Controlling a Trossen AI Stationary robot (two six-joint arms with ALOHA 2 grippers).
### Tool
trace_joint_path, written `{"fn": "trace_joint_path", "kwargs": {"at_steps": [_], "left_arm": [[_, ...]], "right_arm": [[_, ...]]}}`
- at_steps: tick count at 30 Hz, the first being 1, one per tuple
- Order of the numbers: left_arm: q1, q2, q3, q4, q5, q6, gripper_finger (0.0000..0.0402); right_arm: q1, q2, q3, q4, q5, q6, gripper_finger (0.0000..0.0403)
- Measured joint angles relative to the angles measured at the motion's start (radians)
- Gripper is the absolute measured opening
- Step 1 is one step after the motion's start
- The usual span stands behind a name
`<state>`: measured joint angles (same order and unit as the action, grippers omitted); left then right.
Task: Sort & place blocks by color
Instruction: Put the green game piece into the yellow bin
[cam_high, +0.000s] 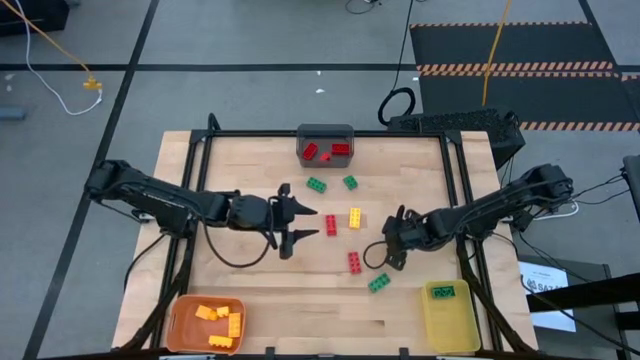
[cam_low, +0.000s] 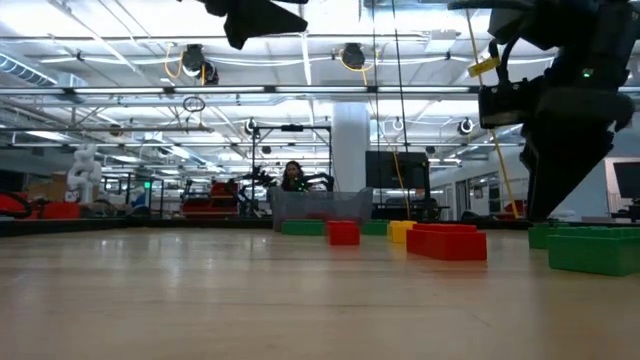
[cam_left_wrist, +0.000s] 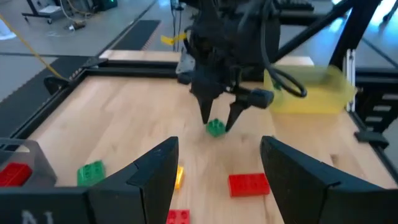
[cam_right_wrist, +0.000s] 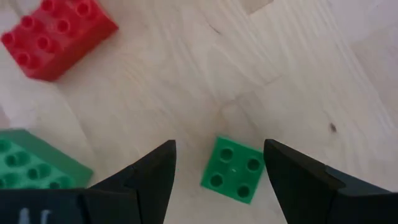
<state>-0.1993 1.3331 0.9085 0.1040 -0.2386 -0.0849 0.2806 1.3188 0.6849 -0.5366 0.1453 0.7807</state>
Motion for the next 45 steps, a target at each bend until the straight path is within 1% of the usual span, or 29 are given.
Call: {"fn": "trace_joint_path", "kwargs": {"at_steps": [3, 7, 16, 20, 25, 28, 31, 36, 39, 42, 45], "left_arm": [[0.0, 0.001, 0.0, -0.006, 0.0, 0.011, 0.0227], [0.002, 0.002, 0.0, -0.006, 0.0, 0.024, 0.0227], [0.003, -0.008, 0.001, -0.017, 0.001, 0.03, 0.0227], [0.002, -0.008, 0.001, -0.035, 0.002, 0.03, 0.0227], [0.002, -0.008, 0.001, -0.057, 0.002, 0.025, 0.0227], [0.002, -0.008, 0.001, -0.075, 0.002, 0.023, 0.0227], [0.002, -0.008, 0.001, -0.079, 0.002, 0.023, 0.0227], [0.002, -0.008, 0.001, -0.079, 0.002, 0.023, 0.0227], [0.002, -0.008, 0.001, -0.079, 0.002, 0.022, 0.0227], [0.002, -0.008, 0.001, -0.08, 0.002, 0.019, 0.0227], [0.002, -0.008, 0.001, -0.097, 0.002, 0.018, 0.0227]], "right_arm": [[0.0, 0.013, 0.0, -0.002, 0.004, 0.043, 0.0233], [0.0, 0.054, 0.0, -0.015, 0.006, 0.061, 0.0233], [0.001, 0.118, 0.002, -0.025, -0.003, 0.069, 0.0233], [0.002, 0.117, 0.002, -0.038, -0.01, 0.063, 0.0222], [0.002, 0.069, -0.002, -0.062, -0.021, 0.046, 0.0184], [0.002, 0.027, -0.002, -0.091, -0.027, 0.045, 0.0145], [0.002, -0.031, -0.002, -0.13, -0.06, 0.041, 0.0109], [0.002, -0.139, -0.002, -0.188, -0.072, 0.054, 0.0107], [0.002, -0.191, -0.002, -0.188, -0.082, 0.063, 0.0107], [0.003, -0.245, 0.004, -0.192, -0.136, 0.099, 0.0107], [0.031, -0.285, 0.024, -0.186, -0.178, 0.113, 0.0107]]}}
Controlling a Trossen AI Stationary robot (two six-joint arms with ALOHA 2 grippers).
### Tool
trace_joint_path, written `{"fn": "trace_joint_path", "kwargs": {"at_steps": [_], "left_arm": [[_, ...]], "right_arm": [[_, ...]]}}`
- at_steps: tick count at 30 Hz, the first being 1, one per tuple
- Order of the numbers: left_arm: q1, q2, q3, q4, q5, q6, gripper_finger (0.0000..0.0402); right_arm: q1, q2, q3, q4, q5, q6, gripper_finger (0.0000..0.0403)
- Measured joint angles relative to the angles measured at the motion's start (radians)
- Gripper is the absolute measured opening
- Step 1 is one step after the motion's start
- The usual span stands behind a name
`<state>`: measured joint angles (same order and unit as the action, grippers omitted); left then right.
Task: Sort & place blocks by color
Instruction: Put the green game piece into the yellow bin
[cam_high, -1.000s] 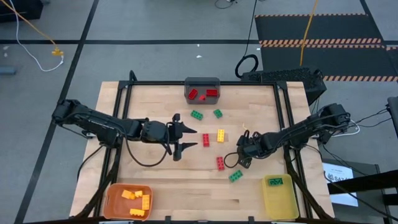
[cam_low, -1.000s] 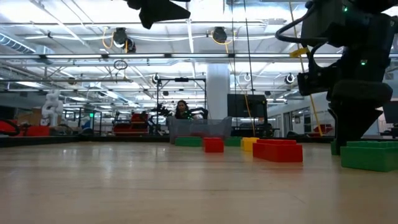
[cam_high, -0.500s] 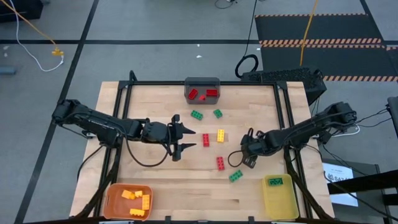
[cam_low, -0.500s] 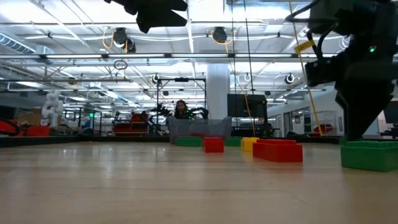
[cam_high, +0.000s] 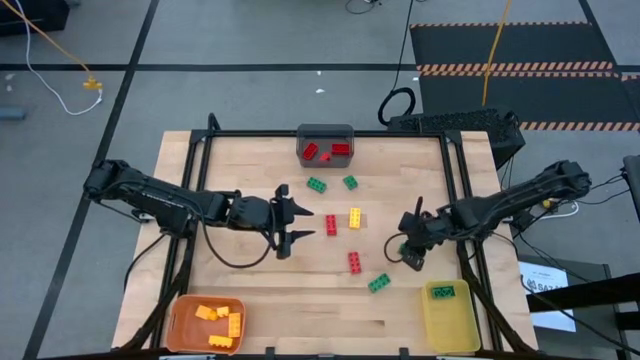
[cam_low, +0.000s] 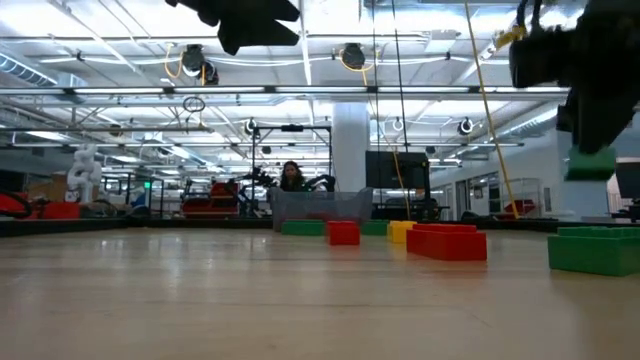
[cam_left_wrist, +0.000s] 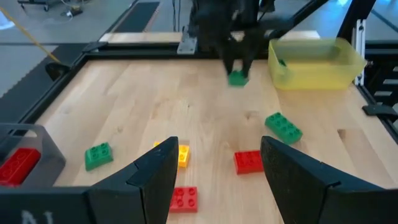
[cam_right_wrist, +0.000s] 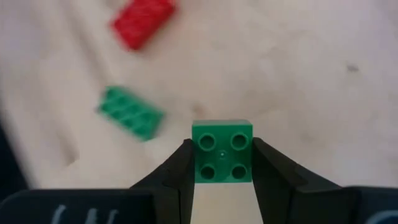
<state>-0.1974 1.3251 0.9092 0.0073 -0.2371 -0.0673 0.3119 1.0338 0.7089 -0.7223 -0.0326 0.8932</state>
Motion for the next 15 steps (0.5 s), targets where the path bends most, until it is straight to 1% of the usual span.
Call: {"fn": "trace_joint_path", "kwargs": {"at_steps": [5, 6, 10, 13, 15], "left_arm": [[0.0, 0.0, 0.0, -0.046, 0.0, -0.023, 0.0227], [0.0, 0.0, 0.0, -0.051, 0.0, -0.026, 0.0227], [0.0, 0.0, 0.0, -0.057, 0.0, -0.046, 0.0227], [0.0, 0.0, 0.0, -0.059, 0.0, -0.058, 0.0227], [-0.002, 0.0, 0.0, -0.059, 0.0, -0.069, 0.0227]], "right_arm": [[0.057, -0.031, 0.051, 0.027, -0.069, -0.013, 0.0107], [0.066, -0.033, 0.062, 0.024, -0.098, -0.013, 0.0107], [0.105, -0.033, 0.081, 0.019, -0.26, 0.042, 0.0107], [0.158, -0.033, 0.081, 0.01, -0.399, 0.111, 0.0107], [0.194, -0.033, 0.081, -0.017, -0.468, 0.173, 0.0107]]}}
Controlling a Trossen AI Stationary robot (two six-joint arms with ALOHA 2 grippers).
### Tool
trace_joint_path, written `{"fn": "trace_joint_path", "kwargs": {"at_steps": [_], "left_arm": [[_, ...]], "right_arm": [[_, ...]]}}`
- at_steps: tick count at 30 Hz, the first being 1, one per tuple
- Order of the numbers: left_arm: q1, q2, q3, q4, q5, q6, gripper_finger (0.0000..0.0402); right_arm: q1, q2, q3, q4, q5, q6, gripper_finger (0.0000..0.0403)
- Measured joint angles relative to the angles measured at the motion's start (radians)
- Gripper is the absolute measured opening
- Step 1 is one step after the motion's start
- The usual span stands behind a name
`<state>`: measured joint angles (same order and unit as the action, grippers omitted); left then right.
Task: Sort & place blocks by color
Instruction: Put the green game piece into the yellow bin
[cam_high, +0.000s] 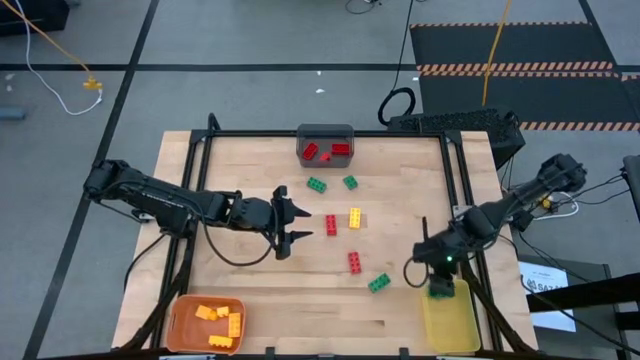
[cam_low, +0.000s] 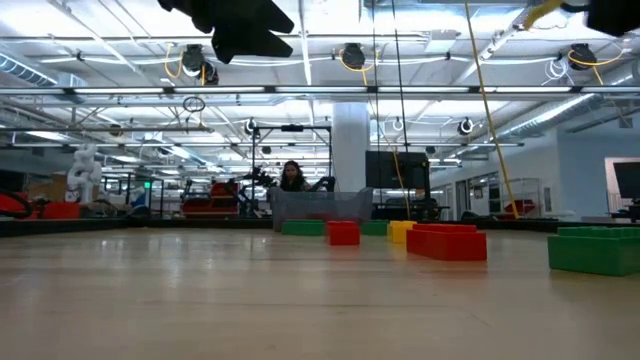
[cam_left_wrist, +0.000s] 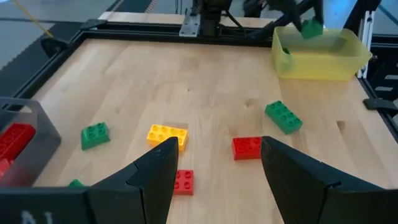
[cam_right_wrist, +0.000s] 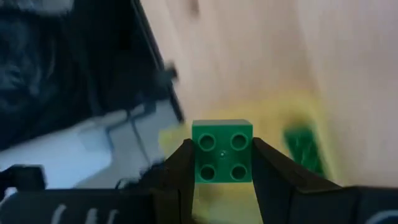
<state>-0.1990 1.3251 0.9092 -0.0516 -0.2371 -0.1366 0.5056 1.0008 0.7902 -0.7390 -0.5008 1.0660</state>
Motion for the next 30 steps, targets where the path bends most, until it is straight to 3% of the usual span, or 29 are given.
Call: {"fn": "trace_joint_path", "kwargs": {"at_steps": [4, 9, 20, 26, 30], "left_arm": [[-0.005, 0.0, 0.0, -0.007, 0.0, -0.007, 0.0227], [-0.017, 0.0, 0.0, -0.013, 0.0, -0.007, 0.0227], [-0.026, 0.0, 0.0, -0.014, 0.0, -0.009, 0.0227], [-0.026, 0.0, 0.0, -0.026, 0.0, -0.012, 0.0227], [-0.026, 0.0, 0.0, -0.026, 0.0, -0.012, 0.0227]], "right_arm": [[0.066, 0.0, 0.0, -0.088, -0.052, 0.115, 0.0107], [0.13, 0.015, 0.0, -0.131, 0.006, 0.186, 0.0107], [0.145, 0.046, 0.0, -0.135, 0.033, 0.258, 0.0238], [0.145, 0.045, 0.0, -0.126, 0.036, 0.246, 0.0253], [0.143, 0.045, 0.0, -0.029, 0.138, 0.172, 0.025]]}}
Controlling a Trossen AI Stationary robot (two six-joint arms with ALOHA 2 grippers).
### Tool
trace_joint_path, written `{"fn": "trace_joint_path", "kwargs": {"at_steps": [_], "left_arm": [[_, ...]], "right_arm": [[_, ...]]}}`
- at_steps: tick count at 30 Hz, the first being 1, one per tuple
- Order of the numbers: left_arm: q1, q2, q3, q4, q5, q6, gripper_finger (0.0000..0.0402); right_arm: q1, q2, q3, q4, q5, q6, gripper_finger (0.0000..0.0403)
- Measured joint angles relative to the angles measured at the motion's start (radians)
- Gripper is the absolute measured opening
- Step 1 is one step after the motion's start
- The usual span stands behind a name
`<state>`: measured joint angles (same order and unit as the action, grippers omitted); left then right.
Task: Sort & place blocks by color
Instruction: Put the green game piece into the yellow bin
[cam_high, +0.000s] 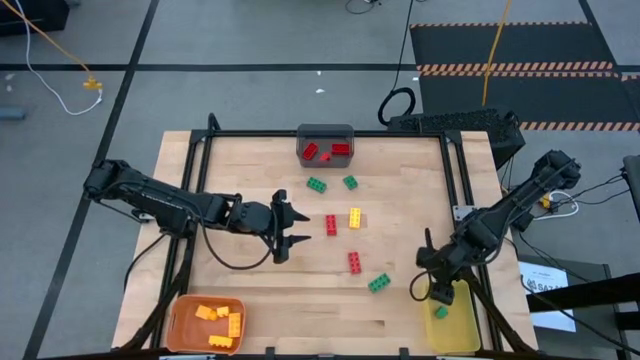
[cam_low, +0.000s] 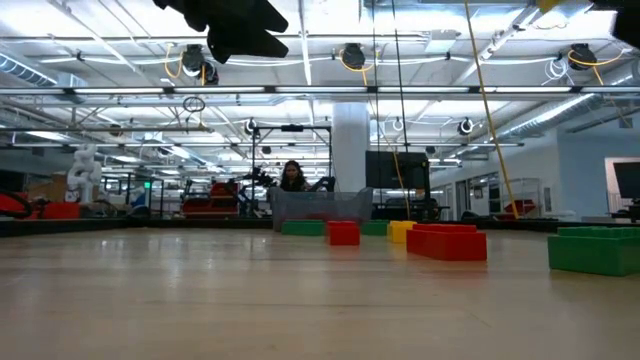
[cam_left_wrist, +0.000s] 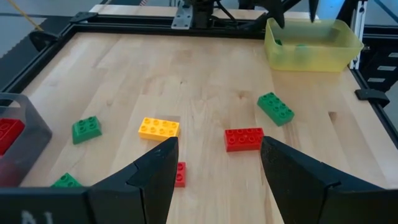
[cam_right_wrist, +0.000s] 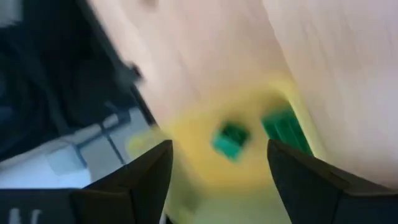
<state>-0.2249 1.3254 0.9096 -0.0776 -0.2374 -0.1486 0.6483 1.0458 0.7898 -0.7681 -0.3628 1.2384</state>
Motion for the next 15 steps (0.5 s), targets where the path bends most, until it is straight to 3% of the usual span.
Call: {"fn": "trace_joint_path", "kwargs": {"at_steps": [8, 15], "left_arm": [[0.001, 0.0, 0.0, 0.0, 0.0, 0.001, 0.0227], [0.001, 0.0, 0.0, -0.001, 0.0, 0.013, 0.0227]], "right_arm": [[-0.05, 0.019, 0.0, 0.251, 0.283, -0.31, 0.0247], [-0.11, 0.198, 0.0, 0.294, 0.335, -0.72, 0.0247]]}}
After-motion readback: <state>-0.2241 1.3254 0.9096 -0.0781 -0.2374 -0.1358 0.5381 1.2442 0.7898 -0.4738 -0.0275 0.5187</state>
